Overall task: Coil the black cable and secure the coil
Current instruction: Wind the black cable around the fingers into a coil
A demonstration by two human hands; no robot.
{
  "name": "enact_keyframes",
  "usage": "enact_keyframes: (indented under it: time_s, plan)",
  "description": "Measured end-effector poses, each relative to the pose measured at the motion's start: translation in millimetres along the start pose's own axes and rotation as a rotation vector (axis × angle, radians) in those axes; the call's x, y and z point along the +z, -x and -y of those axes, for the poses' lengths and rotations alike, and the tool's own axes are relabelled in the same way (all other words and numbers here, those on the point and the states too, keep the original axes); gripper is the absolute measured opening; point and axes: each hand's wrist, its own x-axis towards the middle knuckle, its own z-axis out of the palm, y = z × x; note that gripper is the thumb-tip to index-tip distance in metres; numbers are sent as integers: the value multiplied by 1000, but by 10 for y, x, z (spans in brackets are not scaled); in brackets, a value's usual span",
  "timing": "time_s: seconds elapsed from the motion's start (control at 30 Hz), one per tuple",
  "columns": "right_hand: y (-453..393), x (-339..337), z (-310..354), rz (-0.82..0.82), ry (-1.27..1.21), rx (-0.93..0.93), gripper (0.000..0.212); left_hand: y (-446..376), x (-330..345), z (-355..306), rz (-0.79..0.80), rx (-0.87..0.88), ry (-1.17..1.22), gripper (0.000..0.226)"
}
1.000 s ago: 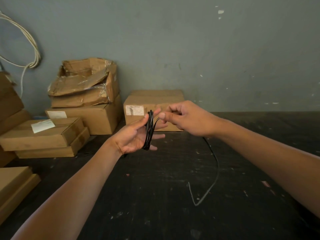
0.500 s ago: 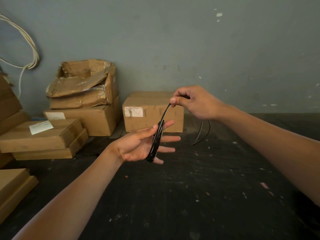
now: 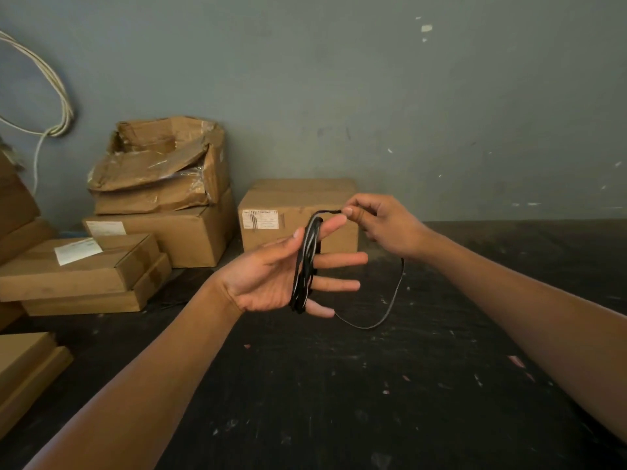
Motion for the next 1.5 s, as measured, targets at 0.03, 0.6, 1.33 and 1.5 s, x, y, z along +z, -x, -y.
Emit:
enact_keyframes:
  time_s: [0.03,0.6,1.33,1.5]
  plan:
    - [34,42,-65,19,13,20,23,-2,22,-41,16,25,-9,56]
    - [632,873,-403,399,214,68,17,-124,-31,-443,-115,201,-13,48]
    - [471,461,236,299,222,-100,21,31,-500,-142,-534,127,-96,43]
    - [395,340,277,327,211,-77,21,-23,-509,-88,-547,38,-178,44]
